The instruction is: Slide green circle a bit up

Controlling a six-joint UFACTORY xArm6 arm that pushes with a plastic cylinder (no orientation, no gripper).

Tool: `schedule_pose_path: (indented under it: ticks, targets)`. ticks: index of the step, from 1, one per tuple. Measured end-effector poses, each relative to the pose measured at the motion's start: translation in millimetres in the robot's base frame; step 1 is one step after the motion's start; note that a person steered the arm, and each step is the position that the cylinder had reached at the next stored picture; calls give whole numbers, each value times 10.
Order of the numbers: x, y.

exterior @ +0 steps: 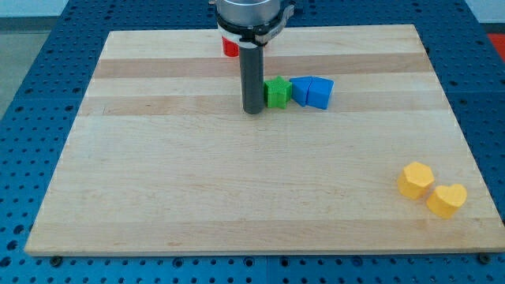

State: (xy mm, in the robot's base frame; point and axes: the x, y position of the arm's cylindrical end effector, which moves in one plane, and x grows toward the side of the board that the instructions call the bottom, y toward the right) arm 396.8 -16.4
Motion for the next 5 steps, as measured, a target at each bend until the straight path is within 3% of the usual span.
schedule_pose_path:
  ticks: [2, 5]
  targets:
    - [119, 0]
    - [161, 871]
